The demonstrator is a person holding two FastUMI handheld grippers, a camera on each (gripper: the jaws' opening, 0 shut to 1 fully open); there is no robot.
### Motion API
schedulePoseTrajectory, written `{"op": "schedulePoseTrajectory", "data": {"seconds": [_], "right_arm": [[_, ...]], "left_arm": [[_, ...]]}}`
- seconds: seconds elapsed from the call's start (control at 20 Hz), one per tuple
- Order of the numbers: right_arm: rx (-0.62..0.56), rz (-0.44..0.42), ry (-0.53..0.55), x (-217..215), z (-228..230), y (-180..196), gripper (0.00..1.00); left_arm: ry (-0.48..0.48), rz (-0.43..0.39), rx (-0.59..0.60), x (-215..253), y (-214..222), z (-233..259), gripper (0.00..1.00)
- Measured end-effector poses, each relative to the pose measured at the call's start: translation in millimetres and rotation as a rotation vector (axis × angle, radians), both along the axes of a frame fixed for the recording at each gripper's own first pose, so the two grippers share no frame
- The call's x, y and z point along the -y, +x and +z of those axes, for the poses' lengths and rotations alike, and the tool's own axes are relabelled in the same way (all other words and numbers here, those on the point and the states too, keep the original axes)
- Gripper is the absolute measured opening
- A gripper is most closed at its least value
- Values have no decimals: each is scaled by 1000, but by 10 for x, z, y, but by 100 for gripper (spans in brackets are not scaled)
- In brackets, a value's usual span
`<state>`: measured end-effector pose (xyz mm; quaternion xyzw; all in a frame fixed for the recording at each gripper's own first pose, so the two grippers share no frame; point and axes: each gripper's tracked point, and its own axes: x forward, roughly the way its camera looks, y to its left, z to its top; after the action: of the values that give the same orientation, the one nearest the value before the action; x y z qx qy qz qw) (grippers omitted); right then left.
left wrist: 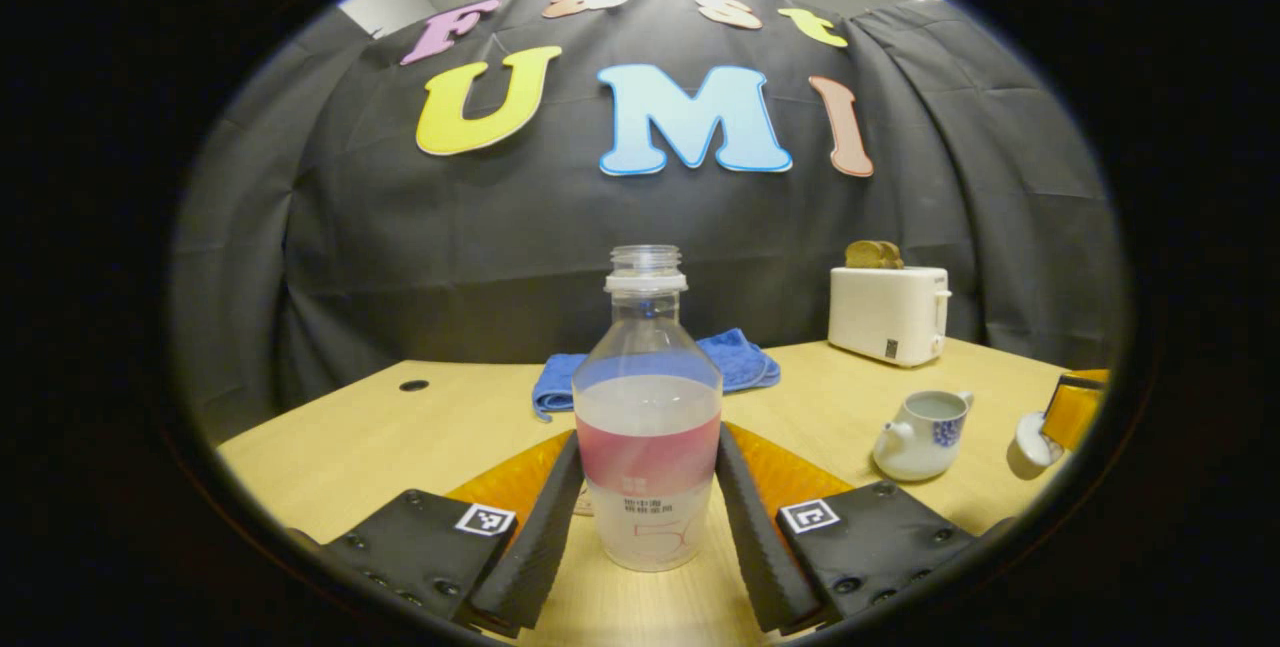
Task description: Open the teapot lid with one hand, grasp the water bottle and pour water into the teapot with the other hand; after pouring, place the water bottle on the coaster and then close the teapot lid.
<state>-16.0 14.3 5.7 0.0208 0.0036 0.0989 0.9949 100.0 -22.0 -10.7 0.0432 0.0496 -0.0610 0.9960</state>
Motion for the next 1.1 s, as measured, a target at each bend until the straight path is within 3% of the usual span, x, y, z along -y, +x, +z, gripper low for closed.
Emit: {"op": "schedulePoseTrajectory", "data": {"seconds": [0.1,0.2,0.25,0.3,0.65,0.95,1.1], "right_arm": [[-31,9,11,-11,-84,-31,15],[-50,13,14,-15,-127,-56,11],[-53,11,11,2,-125,-76,11],[-41,7,8,22,-99,-107,11],[-53,21,-9,26,-138,-233,11],[-55,7,-18,96,-151,-215,11],[-54,-6,-9,150,-146,-220,11]], "left_arm": [[105,-8,8,13,-33,21,86],[196,-35,17,95,-48,36,87],[223,-49,19,158,-47,20,81],[259,-67,22,212,-58,19,85],[531,-129,91,405,46,242,85],[655,-177,96,518,133,209,85],[767,-206,89,589,228,142,85]]}}
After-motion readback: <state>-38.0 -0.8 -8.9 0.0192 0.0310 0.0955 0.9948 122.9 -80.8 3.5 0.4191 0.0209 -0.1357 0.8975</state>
